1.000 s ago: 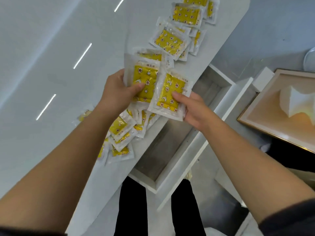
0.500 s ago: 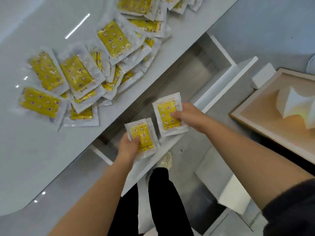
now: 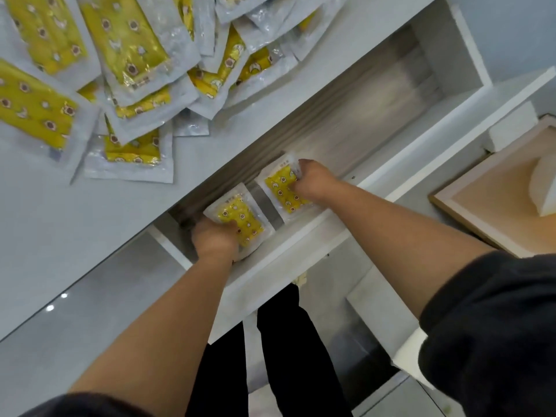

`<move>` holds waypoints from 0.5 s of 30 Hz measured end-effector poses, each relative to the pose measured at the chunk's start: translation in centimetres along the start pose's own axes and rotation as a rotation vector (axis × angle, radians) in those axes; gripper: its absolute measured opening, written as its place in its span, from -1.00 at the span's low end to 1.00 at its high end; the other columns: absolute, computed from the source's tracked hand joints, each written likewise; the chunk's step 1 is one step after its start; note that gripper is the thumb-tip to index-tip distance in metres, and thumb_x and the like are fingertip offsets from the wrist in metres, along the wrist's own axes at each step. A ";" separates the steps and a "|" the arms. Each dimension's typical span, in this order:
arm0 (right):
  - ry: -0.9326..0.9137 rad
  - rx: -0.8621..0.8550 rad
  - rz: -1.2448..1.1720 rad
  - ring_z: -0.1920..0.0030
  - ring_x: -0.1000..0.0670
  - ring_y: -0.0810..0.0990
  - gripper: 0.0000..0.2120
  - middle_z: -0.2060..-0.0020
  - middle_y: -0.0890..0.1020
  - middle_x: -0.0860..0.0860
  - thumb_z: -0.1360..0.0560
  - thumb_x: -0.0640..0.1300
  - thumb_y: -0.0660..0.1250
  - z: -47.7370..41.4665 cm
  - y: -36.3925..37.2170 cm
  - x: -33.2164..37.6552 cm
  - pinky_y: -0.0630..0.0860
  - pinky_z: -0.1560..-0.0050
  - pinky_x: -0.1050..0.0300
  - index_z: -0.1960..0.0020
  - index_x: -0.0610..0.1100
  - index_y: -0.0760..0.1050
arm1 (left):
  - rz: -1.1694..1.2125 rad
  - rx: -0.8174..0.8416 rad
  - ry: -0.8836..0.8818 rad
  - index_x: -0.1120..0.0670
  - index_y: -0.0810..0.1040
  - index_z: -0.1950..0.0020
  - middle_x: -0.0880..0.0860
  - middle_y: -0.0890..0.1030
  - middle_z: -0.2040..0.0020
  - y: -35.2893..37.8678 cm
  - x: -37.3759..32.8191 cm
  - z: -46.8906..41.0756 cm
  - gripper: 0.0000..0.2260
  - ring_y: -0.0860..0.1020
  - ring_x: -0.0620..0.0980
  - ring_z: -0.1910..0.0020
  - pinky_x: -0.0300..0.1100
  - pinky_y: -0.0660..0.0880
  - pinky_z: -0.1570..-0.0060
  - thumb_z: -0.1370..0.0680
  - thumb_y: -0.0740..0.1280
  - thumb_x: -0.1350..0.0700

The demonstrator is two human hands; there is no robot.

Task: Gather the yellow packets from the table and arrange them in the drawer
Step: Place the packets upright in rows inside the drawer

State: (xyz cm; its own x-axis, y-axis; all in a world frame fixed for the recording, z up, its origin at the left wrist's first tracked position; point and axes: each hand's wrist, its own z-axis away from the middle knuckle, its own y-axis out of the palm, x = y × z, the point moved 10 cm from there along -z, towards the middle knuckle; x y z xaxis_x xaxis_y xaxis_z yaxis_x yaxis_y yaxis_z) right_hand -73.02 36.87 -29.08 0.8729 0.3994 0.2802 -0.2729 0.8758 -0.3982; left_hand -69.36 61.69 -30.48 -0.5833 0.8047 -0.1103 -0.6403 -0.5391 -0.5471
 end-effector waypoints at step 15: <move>0.010 -0.155 0.077 -0.17 -0.14 0.54 -0.45 -0.19 0.55 -0.10 -0.43 -0.27 0.31 -1.3 -0.3 -1.1 0.52 0.00 0.09 -0.39 -0.03 0.35 | -0.950 0.010 0.875 -0.08 0.25 -0.38 0.05 0.24 -0.32 2.5 -10.1 2.9 -0.49 0.23 0.12 -0.33 0.02 0.32 -0.24 -0.50 0.38 0.02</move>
State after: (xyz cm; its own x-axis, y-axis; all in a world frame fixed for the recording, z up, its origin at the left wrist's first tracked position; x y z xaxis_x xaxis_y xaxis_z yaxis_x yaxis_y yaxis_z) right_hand -73.37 35.81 -30.38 0.8561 0.4603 0.2350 -0.2741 0.7899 -0.5486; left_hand -66.52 51.44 -28.31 0.6170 0.7640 -0.1889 -0.6272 0.3324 -0.7044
